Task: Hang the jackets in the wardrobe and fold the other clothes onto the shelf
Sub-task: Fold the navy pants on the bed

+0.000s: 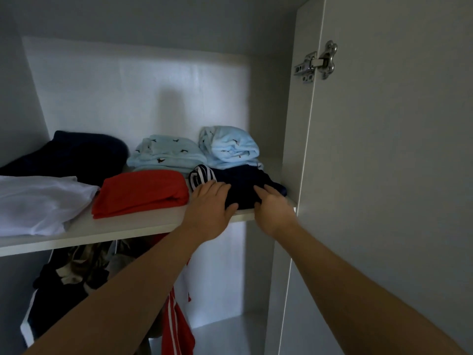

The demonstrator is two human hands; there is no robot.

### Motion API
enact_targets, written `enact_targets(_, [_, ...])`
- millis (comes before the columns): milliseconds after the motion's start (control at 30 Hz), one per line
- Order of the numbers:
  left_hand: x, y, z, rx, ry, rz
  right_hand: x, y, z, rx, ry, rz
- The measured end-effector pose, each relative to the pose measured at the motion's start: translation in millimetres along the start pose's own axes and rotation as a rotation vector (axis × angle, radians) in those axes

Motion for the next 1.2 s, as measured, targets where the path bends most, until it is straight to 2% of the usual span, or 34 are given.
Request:
enact_targets(133, [-29.1,32.9,30.4,-0.15,0.204,-0.066,7.8,54.4,18.9,-0.245,-0.285,-0.133])
enact_targets(233, [-64.5,72.4,39.9,-0.143,0.505,-0.06,11.4,121.7,24.2,-0.317,-0.358,-0.311])
enact_targets(333, [-108.4,119.8,37.5,0.02,0.797,-0.038,16.3,204.9,29.7,-0.395,-0.435,-0.48])
enact_targets(467, [-172.9,188.8,38.0,0.267,1.035,-0.095,24.4,324.9,41.7,-0.497,-0.414,-0.726])
enact_targets(567, [-221.0,248.2,42.8,0.491,1.16,-0.158,25.3,418.9,56.0,-0.599,-0.36,-0.967])
enact_targets(667, [-276.2,311.4,55.4,0.735,1.245,-0.246,25.0,524.7,76.7,-0.78,-0.298,-1.246])
enact_targets(767, [-335.5,373.7,80.1,0.964,1.313,-0.348,41.4,623.7,97.4,-0.936,-0.231,-1.43])
enact_targets(1033, [-497.7,557.8,202.0,1.356,1.376,-0.726,135.8,872.5,163.8,-1.35,-0.026,-1.625])
enact_targets(1200, [-584.1,697.9,284.4,1.551,1.344,-0.826,210.4,1033.9,204.5,-1.506,0.052,-1.727])
Point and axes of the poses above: each hand's wrist, its own y-axis away from the middle knuckle, its own z-axis out of the back of the hand, x = y × z, the point moved 3 cm from there along -y, towards the middle knuckle, and after that the axes turned 2 degrees about -y, right-handed, at the moved point
